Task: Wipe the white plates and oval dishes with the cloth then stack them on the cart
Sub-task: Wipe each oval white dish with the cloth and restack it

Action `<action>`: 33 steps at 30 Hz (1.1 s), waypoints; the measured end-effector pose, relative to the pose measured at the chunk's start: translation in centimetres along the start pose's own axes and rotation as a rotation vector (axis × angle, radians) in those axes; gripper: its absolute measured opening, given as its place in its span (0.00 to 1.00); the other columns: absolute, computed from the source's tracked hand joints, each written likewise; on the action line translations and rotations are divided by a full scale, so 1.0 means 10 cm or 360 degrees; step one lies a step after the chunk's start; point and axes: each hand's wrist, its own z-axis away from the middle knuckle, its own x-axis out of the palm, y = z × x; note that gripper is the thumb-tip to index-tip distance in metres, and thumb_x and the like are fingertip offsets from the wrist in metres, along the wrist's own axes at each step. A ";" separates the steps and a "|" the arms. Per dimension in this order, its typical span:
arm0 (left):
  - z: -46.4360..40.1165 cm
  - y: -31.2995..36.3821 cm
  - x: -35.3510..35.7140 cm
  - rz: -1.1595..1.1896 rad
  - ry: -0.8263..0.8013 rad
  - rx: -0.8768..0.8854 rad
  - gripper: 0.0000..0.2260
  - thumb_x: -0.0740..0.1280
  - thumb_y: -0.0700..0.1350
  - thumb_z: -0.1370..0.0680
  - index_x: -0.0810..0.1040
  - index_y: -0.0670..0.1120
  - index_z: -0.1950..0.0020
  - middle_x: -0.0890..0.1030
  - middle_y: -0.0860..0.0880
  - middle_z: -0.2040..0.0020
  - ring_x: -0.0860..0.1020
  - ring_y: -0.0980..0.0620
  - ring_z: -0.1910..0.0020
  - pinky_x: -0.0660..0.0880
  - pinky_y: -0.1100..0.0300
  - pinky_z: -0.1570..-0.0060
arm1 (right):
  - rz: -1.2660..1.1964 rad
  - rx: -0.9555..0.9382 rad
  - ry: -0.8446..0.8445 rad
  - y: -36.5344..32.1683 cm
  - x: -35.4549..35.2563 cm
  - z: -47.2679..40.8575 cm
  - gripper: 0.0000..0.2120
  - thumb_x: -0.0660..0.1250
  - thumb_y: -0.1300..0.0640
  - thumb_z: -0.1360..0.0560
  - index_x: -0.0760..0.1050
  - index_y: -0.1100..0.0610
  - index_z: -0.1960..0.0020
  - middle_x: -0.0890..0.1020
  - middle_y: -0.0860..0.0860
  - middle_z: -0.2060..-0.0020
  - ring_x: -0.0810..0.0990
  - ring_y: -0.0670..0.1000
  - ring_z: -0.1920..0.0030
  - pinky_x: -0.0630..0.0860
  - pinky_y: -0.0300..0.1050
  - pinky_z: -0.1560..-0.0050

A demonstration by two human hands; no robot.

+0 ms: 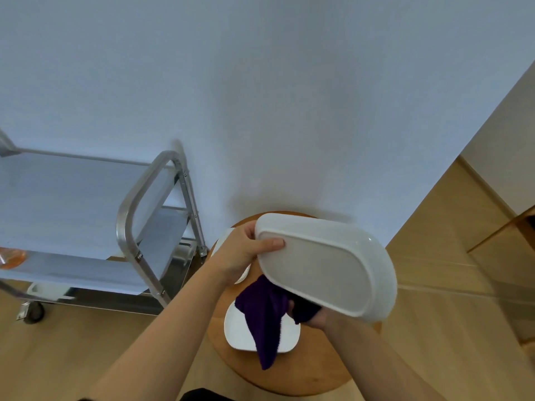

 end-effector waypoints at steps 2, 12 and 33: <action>0.01 0.04 -0.06 0.0049 0.0211 0.0024 0.21 0.77 0.46 0.42 0.81 0.43 0.51 0.85 0.47 0.57 0.83 0.48 0.58 0.79 0.60 0.63 | 0.0090 -0.0132 -0.0204 -0.10 -0.01 0.12 0.09 0.62 0.66 0.35 0.79 0.69 0.58 0.81 0.62 0.65 0.75 0.62 0.61 0.78 0.52 0.72; 0.04 0.24 -0.42 -0.1298 0.0756 0.0036 0.17 0.77 0.55 0.35 0.76 0.45 0.58 0.79 0.47 0.59 0.78 0.50 0.59 0.77 0.53 0.58 | 0.0450 -0.1287 -0.0154 -0.78 -0.06 0.45 0.22 0.56 0.31 0.28 0.76 0.46 0.48 0.83 0.48 0.47 0.79 0.48 0.44 0.72 0.48 0.41; 0.21 0.70 -0.11 -0.1042 0.0350 -0.0055 0.20 0.81 0.48 0.40 0.77 0.41 0.57 0.81 0.46 0.59 0.80 0.49 0.59 0.77 0.56 0.62 | 0.2290 -0.0917 -0.0697 -0.75 0.53 0.67 0.10 0.74 0.47 0.34 0.78 0.36 0.55 0.83 0.37 0.56 0.81 0.39 0.54 0.76 0.31 0.56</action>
